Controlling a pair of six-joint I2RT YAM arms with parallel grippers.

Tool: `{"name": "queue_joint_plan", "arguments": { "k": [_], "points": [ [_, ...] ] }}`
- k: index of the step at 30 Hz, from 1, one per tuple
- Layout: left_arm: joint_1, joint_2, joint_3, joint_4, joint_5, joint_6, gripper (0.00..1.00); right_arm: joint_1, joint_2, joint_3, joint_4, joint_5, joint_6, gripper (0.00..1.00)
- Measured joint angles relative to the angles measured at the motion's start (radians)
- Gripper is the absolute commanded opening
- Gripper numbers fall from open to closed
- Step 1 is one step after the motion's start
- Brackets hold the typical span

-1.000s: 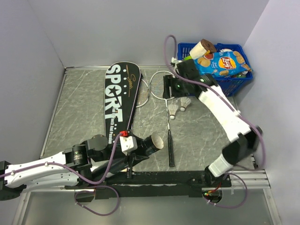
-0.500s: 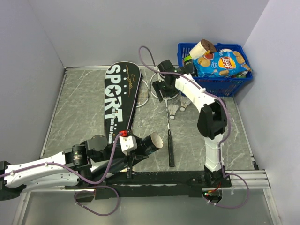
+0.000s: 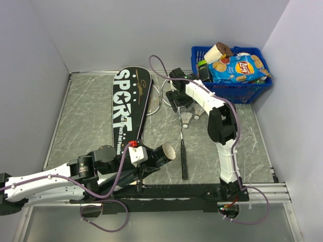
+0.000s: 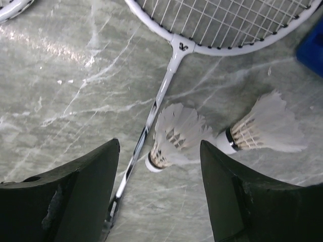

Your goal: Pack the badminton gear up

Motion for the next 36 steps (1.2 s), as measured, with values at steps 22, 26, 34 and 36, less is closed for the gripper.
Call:
{"name": "queue_joint_plan", "arguments": {
  "k": [22,26,34,36],
  "points": [
    [-0.01,0.008,0.008,-0.023,-0.003,0.0,0.46,-0.008,0.082,0.005,-0.029,-0.002,0.002,0.19],
    [-0.012,0.009,0.009,-0.027,-0.003,0.0,0.46,-0.009,0.082,0.005,-0.039,-0.002,0.005,0.0],
    [-0.015,0.013,0.009,-0.029,-0.005,0.0,0.46,-0.01,0.069,0.005,-0.073,-0.005,0.023,0.0],
    [-0.016,0.013,0.009,-0.03,-0.005,0.0,0.46,-0.01,0.051,0.005,-0.08,-0.008,0.033,0.0]
  ]
}}
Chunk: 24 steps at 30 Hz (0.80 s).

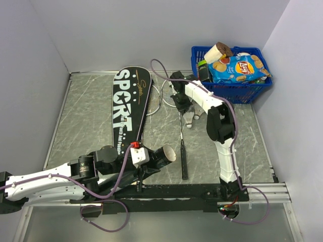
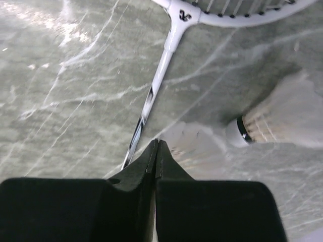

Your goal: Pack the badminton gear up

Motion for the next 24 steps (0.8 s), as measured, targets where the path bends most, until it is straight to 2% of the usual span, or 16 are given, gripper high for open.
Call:
{"name": "queue_joint_plan", "arguments": {
  "k": [6,14,20,24],
  "points": [
    [-0.002,0.0,0.0,0.0,-0.016,0.0,0.46,0.008,-0.188,-0.014,-0.007,-0.027,0.032,0.0],
    [-0.004,0.021,0.0,0.008,-0.084,-0.015,0.44,0.084,-0.697,-0.2,0.125,-0.095,0.069,0.0],
    [-0.004,0.04,0.0,0.016,-0.179,-0.016,0.37,0.132,-0.988,-0.439,0.245,-0.169,0.114,0.0],
    [0.0,0.067,0.0,0.028,-0.231,-0.015,0.27,0.132,-1.132,-0.554,0.294,-0.23,0.166,0.0]
  ]
}}
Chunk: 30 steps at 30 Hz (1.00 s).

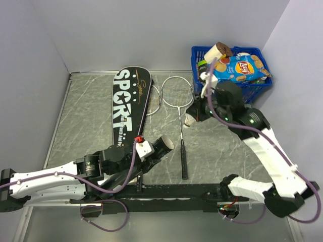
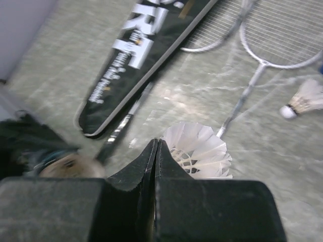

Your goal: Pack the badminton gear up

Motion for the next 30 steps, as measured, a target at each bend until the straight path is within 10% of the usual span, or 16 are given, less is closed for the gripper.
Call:
{"name": "queue_joint_plan", "arguments": {
  "k": [30],
  "points": [
    [0.081,0.025,0.0,0.061,0.004,-0.018,0.22,0.153,-0.149,-0.289,0.37,-0.221,0.304,0.0]
  ]
}}
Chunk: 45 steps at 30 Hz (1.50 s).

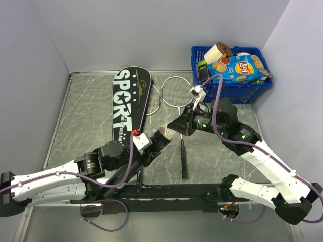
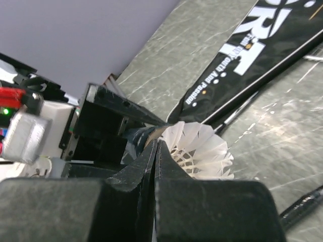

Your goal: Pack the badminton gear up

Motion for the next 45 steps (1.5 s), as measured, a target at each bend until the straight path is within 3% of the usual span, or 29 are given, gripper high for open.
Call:
{"name": "queue_joint_plan", "arguments": {
  "k": [11,17,20,23,29,35,41,45],
  "points": [
    [0.03,-0.087,-0.012,0.022,0.001,-0.021,0.22,0.078,-0.042,-0.159,0.17,-0.034,0.142,0.0],
    [0.03,-0.103,-0.014,0.011,0.016,-0.02,0.22,0.091,-0.036,-0.174,0.214,-0.051,0.18,0.45],
    [0.03,-0.113,-0.015,0.007,0.022,-0.021,0.22,0.092,-0.037,-0.166,0.201,-0.036,0.173,0.57],
    [0.03,-0.116,-0.018,0.01,0.024,-0.022,0.22,0.098,-0.035,-0.119,0.131,-0.002,0.138,0.62],
    [0.034,-0.12,-0.018,0.032,0.026,-0.026,0.22,0.073,-0.014,0.043,-0.012,0.111,0.051,0.64],
    [0.034,-0.121,-0.018,0.034,0.027,-0.029,0.22,-0.132,0.036,0.148,-0.111,0.24,-0.015,0.64],
    [0.034,-0.13,-0.018,0.035,0.034,-0.037,0.22,-0.266,0.152,0.104,-0.187,0.467,-0.015,0.64],
    [0.034,-0.143,-0.018,0.035,0.041,-0.048,0.23,-0.297,0.237,0.006,-0.191,0.605,0.03,0.7]
  ]
}}
